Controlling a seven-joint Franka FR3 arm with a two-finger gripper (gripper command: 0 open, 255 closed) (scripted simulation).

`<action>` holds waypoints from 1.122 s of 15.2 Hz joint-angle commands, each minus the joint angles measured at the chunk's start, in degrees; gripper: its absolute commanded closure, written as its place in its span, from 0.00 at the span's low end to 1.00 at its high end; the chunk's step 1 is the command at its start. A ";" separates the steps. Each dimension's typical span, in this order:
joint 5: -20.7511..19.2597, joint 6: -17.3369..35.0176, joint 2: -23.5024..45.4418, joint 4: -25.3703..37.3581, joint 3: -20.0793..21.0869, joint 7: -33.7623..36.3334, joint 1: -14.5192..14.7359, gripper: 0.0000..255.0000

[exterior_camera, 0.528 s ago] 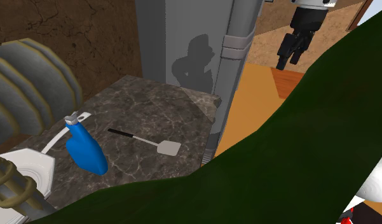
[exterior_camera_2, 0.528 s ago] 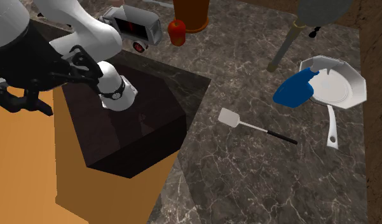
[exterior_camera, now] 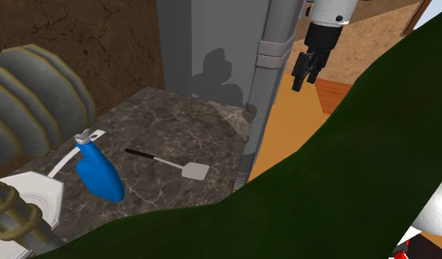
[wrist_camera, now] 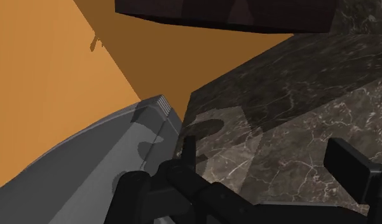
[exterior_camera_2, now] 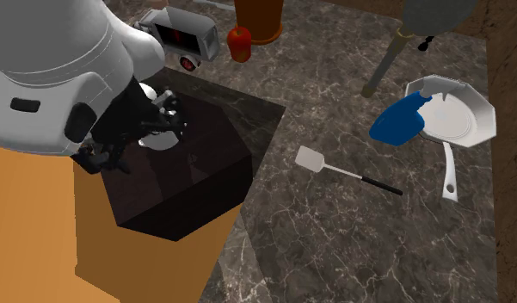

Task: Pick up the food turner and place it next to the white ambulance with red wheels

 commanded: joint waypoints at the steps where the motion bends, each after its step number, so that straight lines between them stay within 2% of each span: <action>1: 0.90 2.77 2.51 0.02 1.37 0.50 1.12 0.00; 10: 3.23 14.06 14.87 2.21 7.24 2.27 5.41 0.00; 17: 2.84 21.27 25.93 6.92 11.75 4.09 8.25 0.00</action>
